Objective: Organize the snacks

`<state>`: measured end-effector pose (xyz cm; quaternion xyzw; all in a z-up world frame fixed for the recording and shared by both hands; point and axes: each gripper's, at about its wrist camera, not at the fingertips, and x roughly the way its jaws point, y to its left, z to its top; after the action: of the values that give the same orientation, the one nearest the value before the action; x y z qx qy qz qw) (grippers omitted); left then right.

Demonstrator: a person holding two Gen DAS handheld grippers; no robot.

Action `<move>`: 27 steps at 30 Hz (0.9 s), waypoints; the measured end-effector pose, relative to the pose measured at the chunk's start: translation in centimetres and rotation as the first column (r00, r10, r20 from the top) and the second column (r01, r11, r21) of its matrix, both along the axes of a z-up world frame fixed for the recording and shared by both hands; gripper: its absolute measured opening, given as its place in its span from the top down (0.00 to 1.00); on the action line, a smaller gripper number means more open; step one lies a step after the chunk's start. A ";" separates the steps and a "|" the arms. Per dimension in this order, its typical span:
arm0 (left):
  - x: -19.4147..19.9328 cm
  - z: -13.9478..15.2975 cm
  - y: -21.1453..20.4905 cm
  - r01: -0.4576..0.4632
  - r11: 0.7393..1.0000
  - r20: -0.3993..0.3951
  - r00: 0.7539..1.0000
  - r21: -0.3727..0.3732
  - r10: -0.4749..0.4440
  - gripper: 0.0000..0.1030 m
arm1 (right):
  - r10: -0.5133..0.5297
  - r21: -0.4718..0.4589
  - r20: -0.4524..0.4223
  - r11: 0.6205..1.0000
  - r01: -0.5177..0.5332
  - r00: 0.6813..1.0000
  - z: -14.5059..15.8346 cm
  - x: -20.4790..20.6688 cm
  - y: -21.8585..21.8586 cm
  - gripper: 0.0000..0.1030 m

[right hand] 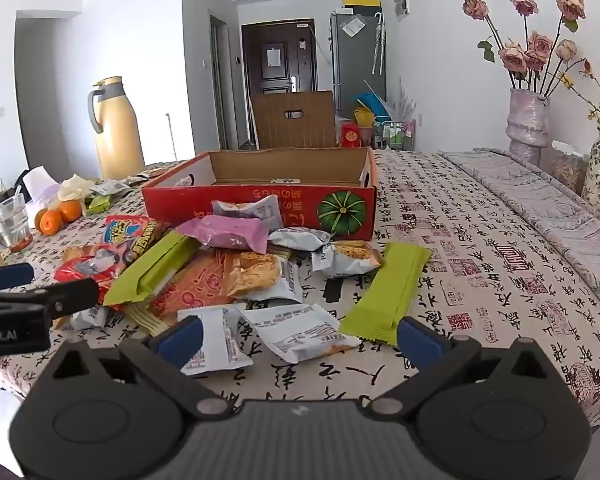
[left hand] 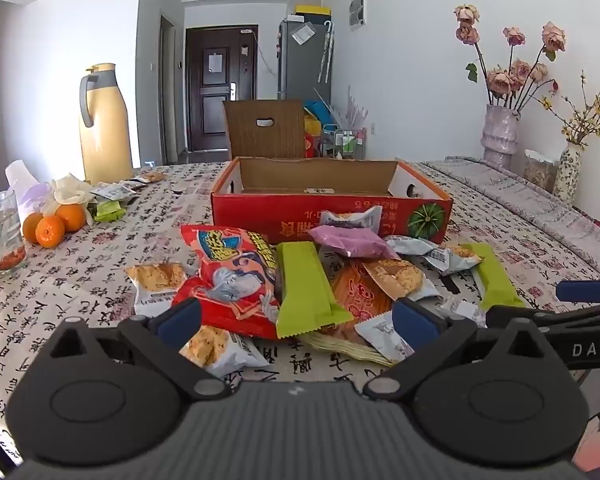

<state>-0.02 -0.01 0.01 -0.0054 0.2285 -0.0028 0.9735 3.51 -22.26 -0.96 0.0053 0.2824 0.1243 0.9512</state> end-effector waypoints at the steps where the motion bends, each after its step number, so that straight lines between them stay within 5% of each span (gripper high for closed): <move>1: 0.0 0.0 0.0 0.005 1.000 0.000 1.000 0.000 -0.005 0.00 | 0.000 0.000 0.001 1.000 0.000 1.000 0.0 0.0 0.0 0.00; 27: 0.4 -0.2 0.2 -0.008 1.000 -0.023 1.000 -0.011 0.007 0.00 | 0.004 -0.011 -0.012 1.000 -0.004 1.000 -0.2 0.3 0.0 0.00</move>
<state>0.41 0.24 -0.20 -0.0115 0.2395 -0.0003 0.9708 3.78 -22.28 -1.17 0.0005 0.2887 0.1245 0.9493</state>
